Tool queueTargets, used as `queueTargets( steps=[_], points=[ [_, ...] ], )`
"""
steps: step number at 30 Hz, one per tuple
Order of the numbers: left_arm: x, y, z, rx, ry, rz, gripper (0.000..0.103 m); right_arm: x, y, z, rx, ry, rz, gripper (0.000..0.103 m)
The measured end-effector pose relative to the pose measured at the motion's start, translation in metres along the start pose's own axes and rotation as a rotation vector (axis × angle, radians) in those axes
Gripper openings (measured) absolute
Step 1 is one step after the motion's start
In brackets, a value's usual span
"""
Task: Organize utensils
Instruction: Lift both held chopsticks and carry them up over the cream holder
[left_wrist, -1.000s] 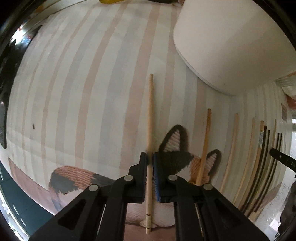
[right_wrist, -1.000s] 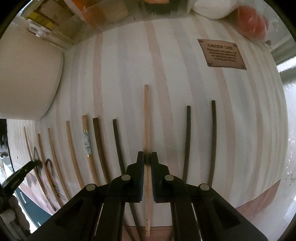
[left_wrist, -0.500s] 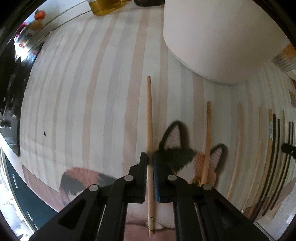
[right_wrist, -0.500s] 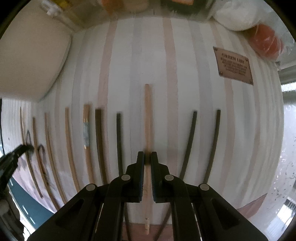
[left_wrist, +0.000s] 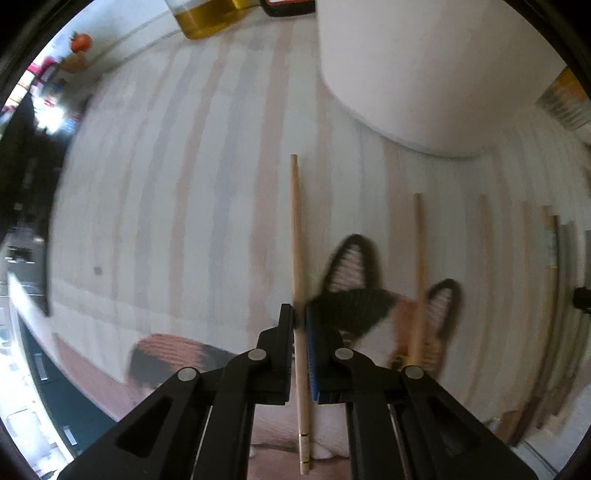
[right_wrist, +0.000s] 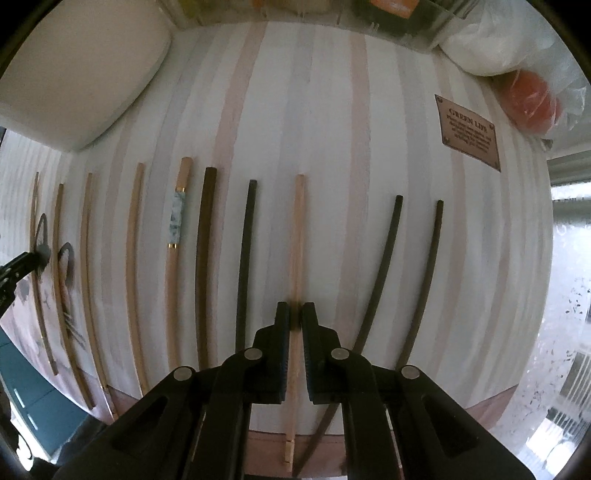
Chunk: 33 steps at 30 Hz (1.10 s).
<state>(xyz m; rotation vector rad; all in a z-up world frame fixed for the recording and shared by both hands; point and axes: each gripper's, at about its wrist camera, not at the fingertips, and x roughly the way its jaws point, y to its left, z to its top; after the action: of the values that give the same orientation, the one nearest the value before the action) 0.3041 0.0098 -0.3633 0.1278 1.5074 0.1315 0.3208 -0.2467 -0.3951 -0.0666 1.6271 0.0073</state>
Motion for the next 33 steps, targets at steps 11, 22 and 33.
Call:
queueTargets(
  steps=[11,22,33],
  points=[
    [-0.064,-0.001,0.002,-0.031,-0.117,-0.057,0.004,-0.039,-0.012,-0.042,0.03,-0.141,0.152,0.007],
    [-0.129,-0.001,-0.001,-0.017,-0.229,-0.144,0.004,-0.096,-0.009,-0.041,0.018,-0.282,0.286,0.007],
    [-0.182,0.019,0.006,-0.047,-0.371,-0.168,0.004,-0.138,0.004,-0.031,0.035,-0.412,0.349,0.006]
  ],
)
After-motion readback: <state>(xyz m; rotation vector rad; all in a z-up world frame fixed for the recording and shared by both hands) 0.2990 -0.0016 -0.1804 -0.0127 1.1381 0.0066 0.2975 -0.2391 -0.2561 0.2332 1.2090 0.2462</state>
